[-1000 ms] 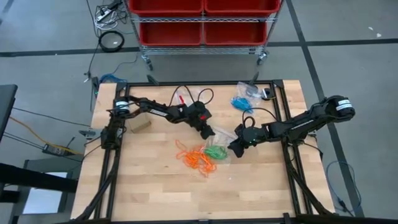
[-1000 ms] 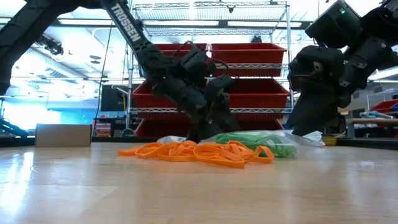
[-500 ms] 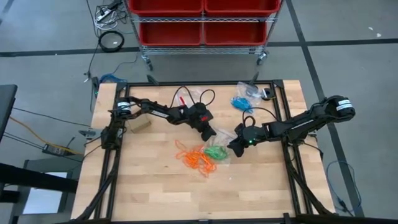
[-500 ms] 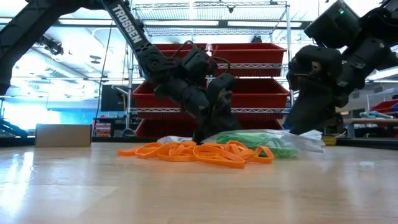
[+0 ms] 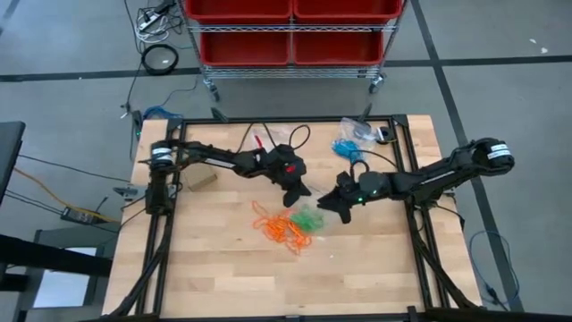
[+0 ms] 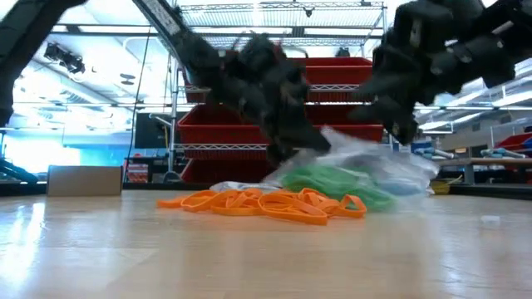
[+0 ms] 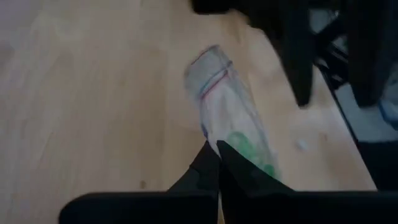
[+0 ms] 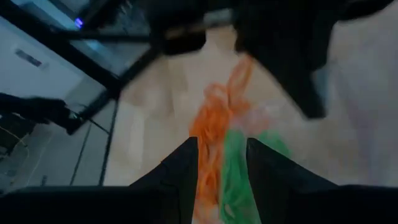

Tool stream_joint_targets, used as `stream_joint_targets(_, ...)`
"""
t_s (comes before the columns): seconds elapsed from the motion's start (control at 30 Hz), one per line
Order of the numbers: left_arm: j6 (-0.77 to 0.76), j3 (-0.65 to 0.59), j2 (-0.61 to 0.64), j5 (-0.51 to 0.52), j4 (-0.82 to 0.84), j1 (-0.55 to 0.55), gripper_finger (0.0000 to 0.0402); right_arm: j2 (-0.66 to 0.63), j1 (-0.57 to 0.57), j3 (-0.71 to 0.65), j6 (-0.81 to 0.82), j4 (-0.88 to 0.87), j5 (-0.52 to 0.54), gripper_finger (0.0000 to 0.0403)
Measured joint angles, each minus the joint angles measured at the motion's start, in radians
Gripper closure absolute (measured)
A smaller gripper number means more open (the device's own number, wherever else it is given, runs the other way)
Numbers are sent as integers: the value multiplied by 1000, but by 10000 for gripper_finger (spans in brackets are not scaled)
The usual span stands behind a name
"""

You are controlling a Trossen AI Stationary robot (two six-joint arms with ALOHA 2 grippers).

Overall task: Sort rubber bands
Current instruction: Close the transparent zip bag

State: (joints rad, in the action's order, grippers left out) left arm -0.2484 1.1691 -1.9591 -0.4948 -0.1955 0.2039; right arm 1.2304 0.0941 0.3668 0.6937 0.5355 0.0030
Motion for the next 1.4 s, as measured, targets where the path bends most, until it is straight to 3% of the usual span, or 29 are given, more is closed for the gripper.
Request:
stream_joint_targets(0.23,170,0,227,148,300,-36,400,-158,-50,27,-144,-12,-7,282)
stream_joint_targets(0.4,171,0,319,197,302,-64,401,-188,-95,88,-208,-95,-71,282)
stream_joint_targets(0.87,167,0,329,214,350,-114,401,-39,-105,311,-383,-321,-84,252)
stream_joint_targets(1.17,167,0,330,222,345,-115,401,-38,-105,317,-382,-374,-112,188)
stream_joint_targets(1.4,166,0,330,232,340,-114,401,-38,-89,317,-379,-418,-120,185)
